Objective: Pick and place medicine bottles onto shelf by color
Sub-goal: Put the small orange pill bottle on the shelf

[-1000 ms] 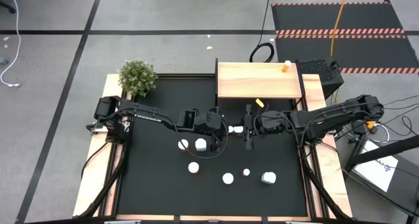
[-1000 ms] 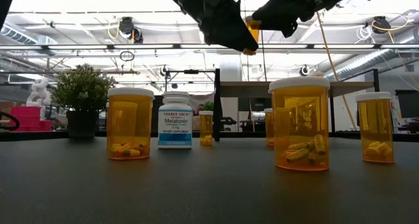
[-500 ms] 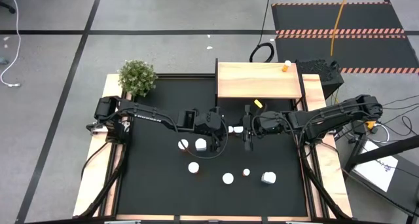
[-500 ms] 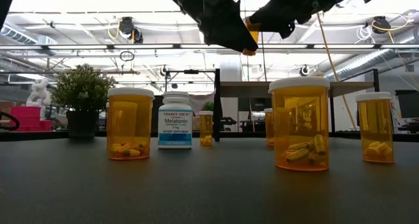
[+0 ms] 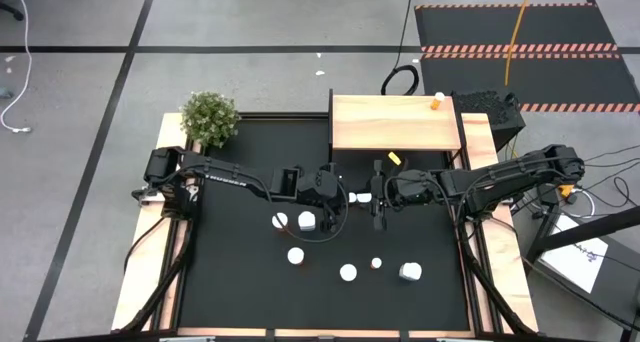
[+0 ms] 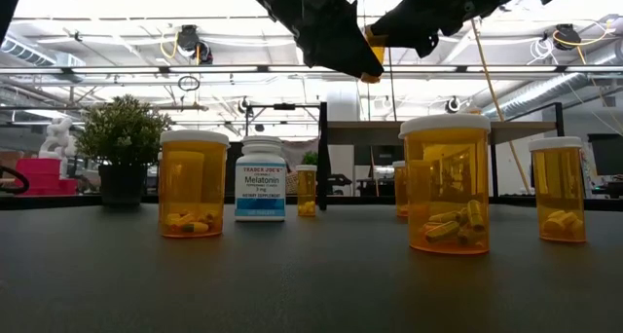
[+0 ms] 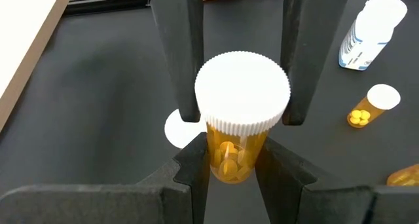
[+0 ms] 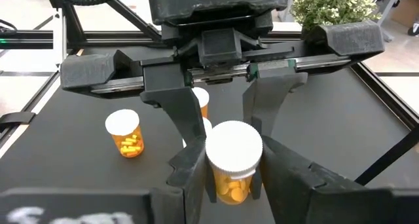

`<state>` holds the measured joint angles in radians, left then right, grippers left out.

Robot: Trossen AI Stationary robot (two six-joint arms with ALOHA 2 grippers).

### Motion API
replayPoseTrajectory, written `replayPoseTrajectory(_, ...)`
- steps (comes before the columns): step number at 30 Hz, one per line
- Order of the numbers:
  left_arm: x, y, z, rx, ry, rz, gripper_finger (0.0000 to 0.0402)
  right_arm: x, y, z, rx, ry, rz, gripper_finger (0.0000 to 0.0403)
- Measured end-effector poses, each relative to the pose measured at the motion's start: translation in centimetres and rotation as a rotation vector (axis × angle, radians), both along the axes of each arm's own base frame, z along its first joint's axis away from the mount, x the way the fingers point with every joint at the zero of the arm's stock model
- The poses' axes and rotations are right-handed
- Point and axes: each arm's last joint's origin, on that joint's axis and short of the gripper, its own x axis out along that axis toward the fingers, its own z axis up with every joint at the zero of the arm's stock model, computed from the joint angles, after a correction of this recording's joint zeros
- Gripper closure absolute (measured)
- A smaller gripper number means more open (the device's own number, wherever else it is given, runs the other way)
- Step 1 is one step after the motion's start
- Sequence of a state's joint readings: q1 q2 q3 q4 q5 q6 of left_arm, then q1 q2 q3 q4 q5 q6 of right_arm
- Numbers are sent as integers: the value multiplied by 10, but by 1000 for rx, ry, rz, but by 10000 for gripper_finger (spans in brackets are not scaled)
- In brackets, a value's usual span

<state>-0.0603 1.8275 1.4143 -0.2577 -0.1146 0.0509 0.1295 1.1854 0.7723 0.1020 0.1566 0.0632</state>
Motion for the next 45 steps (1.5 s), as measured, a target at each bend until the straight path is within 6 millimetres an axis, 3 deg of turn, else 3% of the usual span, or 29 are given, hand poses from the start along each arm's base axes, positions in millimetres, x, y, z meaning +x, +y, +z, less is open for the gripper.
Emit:
replayPoseTrajectory(15, 0, 0, 0, 2, 0, -1, 280, 0, 0, 0, 0, 0, 0, 284)
replayPoseTrajectory(24, -5, -11, 5, 61, 11, 14, 143, 0, 0, 0, 1, 1, 2, 283)
replayPoseTrajectory(31, -30, -8, 33, 74, 34, 26, 73, -5, -2, 7, 5, -23, -9, 283)
replayPoseTrajectory(38, -63, -1, 74, 119, -29, 107, 87, -22, -18, 23, 7, -65, -69, 283)
replayPoseTrajectory(45, -79, 0, 87, 95, -34, 160, 125, -53, -43, 47, 19, 9, -239, 282)
